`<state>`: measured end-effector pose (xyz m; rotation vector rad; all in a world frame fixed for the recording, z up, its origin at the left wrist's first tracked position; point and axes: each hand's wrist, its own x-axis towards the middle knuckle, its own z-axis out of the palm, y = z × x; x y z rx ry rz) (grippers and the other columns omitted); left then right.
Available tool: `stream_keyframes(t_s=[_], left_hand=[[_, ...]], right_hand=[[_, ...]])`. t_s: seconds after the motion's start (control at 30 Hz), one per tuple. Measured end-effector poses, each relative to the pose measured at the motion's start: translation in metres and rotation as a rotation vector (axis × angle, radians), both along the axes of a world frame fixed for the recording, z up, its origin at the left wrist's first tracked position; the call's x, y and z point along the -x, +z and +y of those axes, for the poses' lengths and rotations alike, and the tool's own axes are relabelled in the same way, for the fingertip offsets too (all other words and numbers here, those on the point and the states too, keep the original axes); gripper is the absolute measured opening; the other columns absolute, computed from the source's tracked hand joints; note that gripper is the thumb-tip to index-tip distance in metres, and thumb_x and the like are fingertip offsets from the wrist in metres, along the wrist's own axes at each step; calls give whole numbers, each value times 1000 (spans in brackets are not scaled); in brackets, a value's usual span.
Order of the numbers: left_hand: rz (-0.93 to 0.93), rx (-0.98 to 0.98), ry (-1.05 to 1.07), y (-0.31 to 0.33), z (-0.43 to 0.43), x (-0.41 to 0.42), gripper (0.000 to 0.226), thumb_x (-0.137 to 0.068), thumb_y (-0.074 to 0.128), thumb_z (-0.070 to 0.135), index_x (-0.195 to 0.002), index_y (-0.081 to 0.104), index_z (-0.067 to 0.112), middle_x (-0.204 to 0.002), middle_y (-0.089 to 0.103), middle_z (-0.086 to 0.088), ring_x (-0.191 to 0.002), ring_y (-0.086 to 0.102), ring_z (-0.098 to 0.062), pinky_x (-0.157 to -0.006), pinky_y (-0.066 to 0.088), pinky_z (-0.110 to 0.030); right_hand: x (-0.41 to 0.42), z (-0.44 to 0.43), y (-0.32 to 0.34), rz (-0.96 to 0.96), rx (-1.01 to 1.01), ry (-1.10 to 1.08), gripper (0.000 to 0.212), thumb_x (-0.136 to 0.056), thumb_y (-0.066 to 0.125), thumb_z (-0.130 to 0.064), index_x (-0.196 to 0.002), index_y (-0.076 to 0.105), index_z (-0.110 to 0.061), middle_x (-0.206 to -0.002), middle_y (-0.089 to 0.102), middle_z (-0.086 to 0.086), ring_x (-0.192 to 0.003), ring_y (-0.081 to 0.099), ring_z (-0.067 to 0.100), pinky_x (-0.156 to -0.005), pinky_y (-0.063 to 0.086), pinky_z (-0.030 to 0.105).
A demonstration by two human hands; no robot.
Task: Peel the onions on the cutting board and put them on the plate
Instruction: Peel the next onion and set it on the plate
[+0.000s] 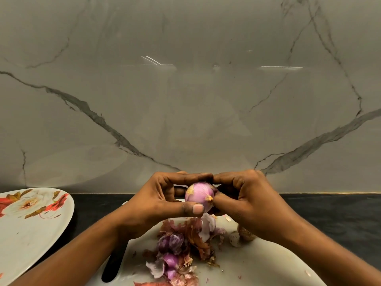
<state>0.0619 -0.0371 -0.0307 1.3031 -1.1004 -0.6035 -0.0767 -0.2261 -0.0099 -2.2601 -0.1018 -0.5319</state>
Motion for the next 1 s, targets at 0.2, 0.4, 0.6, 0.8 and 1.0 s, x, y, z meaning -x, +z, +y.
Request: stream_keyframes(t_s=[0.2,0.4,0.6,0.8,1.0], left_hand=[[92,34,-38,1,1,-2,58,-82,83,0,-136,70,17,-139,68,-17,-123,68,-41,-100,60,-45],[196,93,-34,4,1,-1,51,-86,75,9,-136,70,20,-137,68,-19,-121,68,-43,-91,63,-40],[-6,21,118,3,-3,-3,47,-83,78,16,-128,74,28,-128,74,-9,-115,72,-34,-88,62,-36],[-640,15,370,-6,-5,0,54,-75,96,30,-124,72,31,-120,62,10,-112,66,-21,-78,64,-35],[-819,19,387,-7,-4,-1,55,-76,96,33,-125,74,23,-111,69,12,-102,71,-15,-71,63,-27]], right_hand=[[-2,-4,0,-29,-62,-15,29,-100,67,-8,-119,77,-25,-96,82,-6,-83,79,11,-74,66,29],[-5,-4,4,-2,-334,-52,20,-99,68,-9,-108,78,-24,-83,81,3,-75,79,21,-69,65,30],[-7,-5,-2,-16,-330,-178,13,-96,72,-13,-108,77,-12,-77,80,6,-67,79,20,-63,65,31],[-7,0,-9,-54,-91,-216,9,-95,75,-18,-102,78,-17,-76,77,2,-67,77,10,-62,66,31],[-7,0,-6,11,-120,-177,4,-97,71,-22,-99,74,-20,-76,79,2,-68,78,13,-65,66,35]])
